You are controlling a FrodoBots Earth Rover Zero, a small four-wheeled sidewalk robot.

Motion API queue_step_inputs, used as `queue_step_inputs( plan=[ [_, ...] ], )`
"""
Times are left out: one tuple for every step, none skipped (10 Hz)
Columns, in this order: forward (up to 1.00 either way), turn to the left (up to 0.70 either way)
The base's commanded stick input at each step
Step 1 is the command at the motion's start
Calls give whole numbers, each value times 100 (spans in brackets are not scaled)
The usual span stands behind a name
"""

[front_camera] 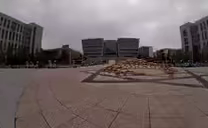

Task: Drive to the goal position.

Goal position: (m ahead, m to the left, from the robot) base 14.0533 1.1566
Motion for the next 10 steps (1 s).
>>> queue_step_inputs(
  plan=[
    [70,0],
    [70,0],
    [70,0],
    [70,0],
    [70,0],
    [70,0],
    [70,0],
    [70,0],
    [70,0],
    [70,0]
  ],
)
